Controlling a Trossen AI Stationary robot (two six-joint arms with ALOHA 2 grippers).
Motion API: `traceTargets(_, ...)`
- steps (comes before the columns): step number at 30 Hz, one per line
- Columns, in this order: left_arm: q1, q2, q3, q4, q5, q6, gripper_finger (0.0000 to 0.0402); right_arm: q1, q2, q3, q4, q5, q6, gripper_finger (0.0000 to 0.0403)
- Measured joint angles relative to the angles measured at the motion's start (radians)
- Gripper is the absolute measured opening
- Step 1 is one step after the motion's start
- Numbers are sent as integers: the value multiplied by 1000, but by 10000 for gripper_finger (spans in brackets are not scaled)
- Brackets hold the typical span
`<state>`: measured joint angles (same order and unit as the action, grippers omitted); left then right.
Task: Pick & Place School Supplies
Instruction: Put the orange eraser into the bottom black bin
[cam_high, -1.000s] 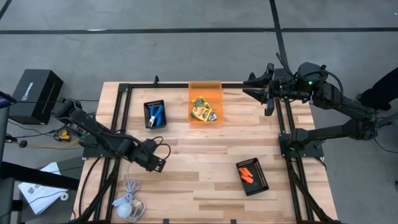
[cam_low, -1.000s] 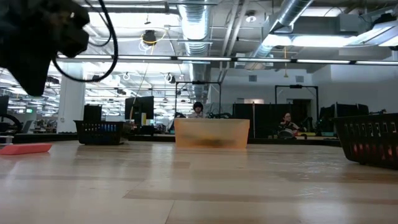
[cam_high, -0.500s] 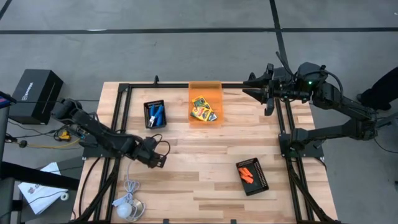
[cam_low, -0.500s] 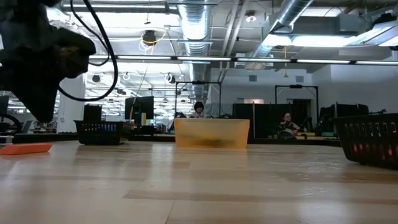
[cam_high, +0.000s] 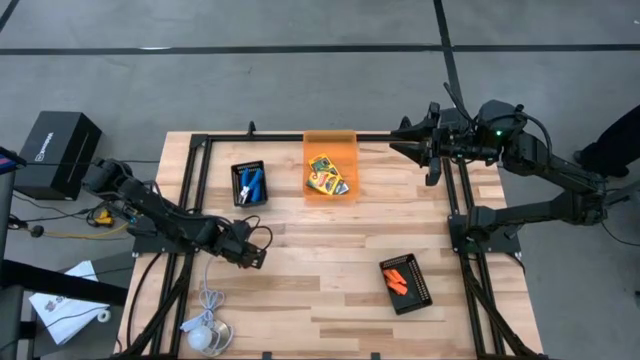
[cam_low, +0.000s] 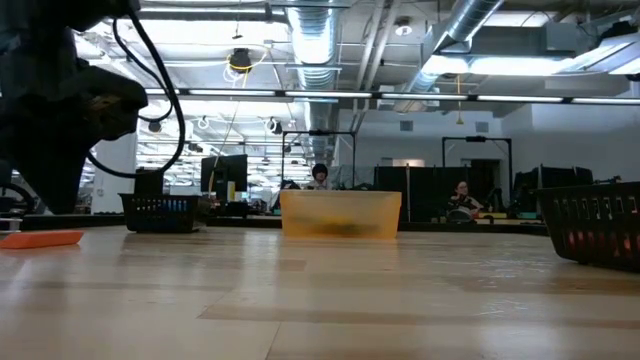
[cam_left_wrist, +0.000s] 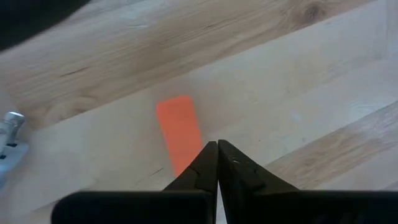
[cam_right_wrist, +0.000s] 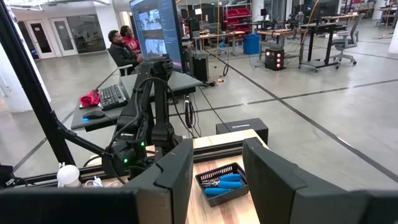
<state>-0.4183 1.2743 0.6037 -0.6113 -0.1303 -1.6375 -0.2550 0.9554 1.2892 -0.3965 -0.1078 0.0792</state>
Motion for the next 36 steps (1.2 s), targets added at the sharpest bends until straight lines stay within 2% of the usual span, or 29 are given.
traceTargets(9, 0, 11, -17, 7, 24, 5, 0, 0, 0, 0, -1, 0, 0, 132)
traceTargets(17, 2, 11, -77, 134, 49, 1, 0, 0, 0, 0, -3, 0, 18, 132)
traceTargets(26, 73, 22, -79, 164, 33, 37, 0, 0, 0, 0, -2, 0, 19, 132)
traceTargets(33, 168, 151, -75, 373, 72, 134, 0, 0, 0, 0, -2, 0, 18, 132)
traceTargets(36, 186, 194, -48, 400, 104, 170, 1, 0, 0, 0, -1, 0, 18, 132)
